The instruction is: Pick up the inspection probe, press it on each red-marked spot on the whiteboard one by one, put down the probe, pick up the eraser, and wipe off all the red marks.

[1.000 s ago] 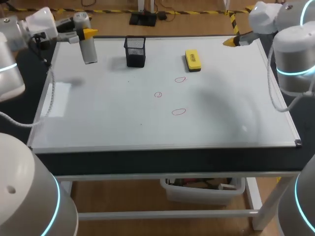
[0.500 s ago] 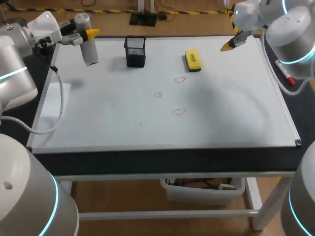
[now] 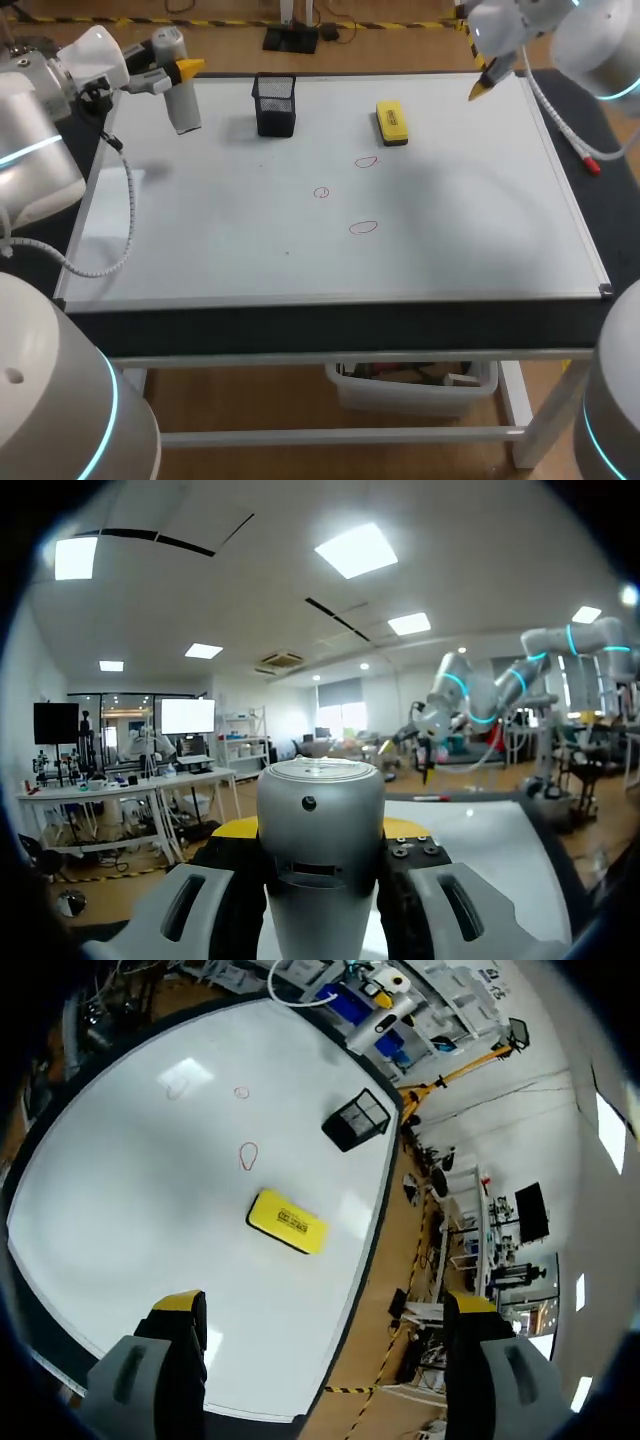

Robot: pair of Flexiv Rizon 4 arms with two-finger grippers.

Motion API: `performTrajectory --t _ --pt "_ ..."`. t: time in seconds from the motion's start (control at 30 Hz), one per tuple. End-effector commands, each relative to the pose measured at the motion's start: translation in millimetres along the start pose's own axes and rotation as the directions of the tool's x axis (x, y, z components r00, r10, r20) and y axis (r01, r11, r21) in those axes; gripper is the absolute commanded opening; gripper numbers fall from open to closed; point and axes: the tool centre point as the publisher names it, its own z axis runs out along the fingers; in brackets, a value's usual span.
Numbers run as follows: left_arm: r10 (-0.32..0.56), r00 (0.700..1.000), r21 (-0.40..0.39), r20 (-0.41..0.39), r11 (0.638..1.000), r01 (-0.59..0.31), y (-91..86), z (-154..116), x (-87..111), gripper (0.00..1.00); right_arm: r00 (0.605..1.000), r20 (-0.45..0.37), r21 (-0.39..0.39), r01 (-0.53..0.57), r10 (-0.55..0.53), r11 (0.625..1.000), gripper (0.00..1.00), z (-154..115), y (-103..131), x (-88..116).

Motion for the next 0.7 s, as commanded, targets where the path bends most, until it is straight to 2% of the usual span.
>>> performTrajectory --t 0.03,0.3,0.33,0.4,0.5,0.7 --pt "0.002 1.000 0.004 0.005 1.000 -0.002 -0.2 0.2 0.6 0.00 0.709 -0.487 -0.061 0.555 -0.510 0.830 1.00 -2.6 -0.7 -3.8" --pt "0.002 1.000 0.004 0.005 1.000 -0.002 -0.2 0.2 0.6 0.00 0.709 -0.487 -0.061 0.555 -0.510 0.830 1.00 -2.6 -0.7 -3.8" --pt "0.002 1.000 0.004 0.005 1.000 -0.002 -0.2 0.2 0.6 0.00 0.687 -0.483 -0.091 0.577 -0.543 0.812 1.00 -0.5 8.6 -3.8" --pt "0.002 1.000 0.004 0.005 1.000 -0.002 -0.2 0.2 0.6 0.00 0.594 -0.500 -0.132 0.667 -0.630 0.733 1.00 5.0 25.9 -6.0" --pt "0.002 1.000 0.004 0.005 1.000 -0.002 -0.2 0.2 0.6 0.00 0.513 -0.488 -0.180 0.733 -0.706 0.656 1.00 14.0 46.3 -7.4" --pt "0.002 1.000 0.004 0.005 1.000 -0.002 -0.2 0.2 0.6 0.00 0.317 -0.498 -0.282 0.821 -0.807 0.496 1.00 33.9 74.0 -6.0"
